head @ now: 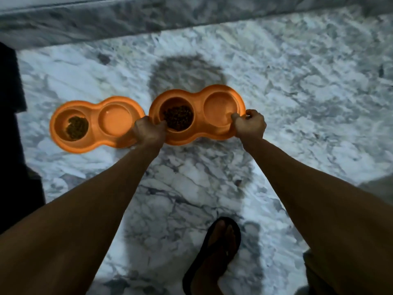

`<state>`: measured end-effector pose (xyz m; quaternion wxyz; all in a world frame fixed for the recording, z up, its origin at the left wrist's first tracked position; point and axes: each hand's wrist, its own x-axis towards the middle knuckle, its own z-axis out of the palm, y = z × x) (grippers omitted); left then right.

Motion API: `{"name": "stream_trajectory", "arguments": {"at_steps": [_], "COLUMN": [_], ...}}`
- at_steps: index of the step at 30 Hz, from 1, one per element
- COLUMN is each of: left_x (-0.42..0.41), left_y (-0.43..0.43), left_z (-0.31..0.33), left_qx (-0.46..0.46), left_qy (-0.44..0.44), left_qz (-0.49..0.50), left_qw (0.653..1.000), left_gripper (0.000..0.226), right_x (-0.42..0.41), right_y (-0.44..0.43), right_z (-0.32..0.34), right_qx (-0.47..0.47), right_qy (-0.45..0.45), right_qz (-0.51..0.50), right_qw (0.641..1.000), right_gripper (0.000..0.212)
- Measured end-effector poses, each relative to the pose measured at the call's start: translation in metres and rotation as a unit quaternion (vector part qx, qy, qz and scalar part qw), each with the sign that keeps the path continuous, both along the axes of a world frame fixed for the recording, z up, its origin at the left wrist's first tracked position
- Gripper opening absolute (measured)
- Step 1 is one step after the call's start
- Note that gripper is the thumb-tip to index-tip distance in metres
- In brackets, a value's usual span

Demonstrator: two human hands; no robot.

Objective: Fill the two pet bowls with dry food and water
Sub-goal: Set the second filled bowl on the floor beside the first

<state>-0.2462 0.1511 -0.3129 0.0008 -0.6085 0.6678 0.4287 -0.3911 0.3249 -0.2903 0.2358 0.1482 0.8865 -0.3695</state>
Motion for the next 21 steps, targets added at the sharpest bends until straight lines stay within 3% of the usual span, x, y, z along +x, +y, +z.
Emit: {"name": "stream_trajectory", "arguments": {"at_steps": [8,11,16,20,21], "left_x": [0.001,0.003,0.007,0.004,0.003], "left_y": [0.0,0.003,0.004,0.006,0.007], "left_z": [-0.078,-0.084,-0.094,-0.088,-0.085], "left_qx": [0.028,0.019,0.027,0.053,0.06], "left_qy": [0.012,0.016,0.024,0.037,0.039], "left_qz": [0.021,0.023,0.027,0.029,0.032], "left_qw": [0.999,0.999,0.999,0.997,0.997], "left_gripper": [0.022,0.019,0.034,0.02,0.031], "right_x": [-0.002,0.0,0.003,0.0,-0.002], "right_y": [0.004,0.004,0.005,0.007,0.008], "right_z": [-0.072,-0.081,-0.091,-0.093,-0.092], "right_qx": [0.007,0.012,0.005,-0.001,-0.001], "right_qy": [0.002,-0.004,-0.012,-0.027,-0.029], "right_qz": [0.028,0.032,0.038,0.036,0.032], "right_qw": [1.0,0.999,0.999,0.999,0.999], "right_gripper": [0.039,0.035,0.034,0.034,0.035]}}
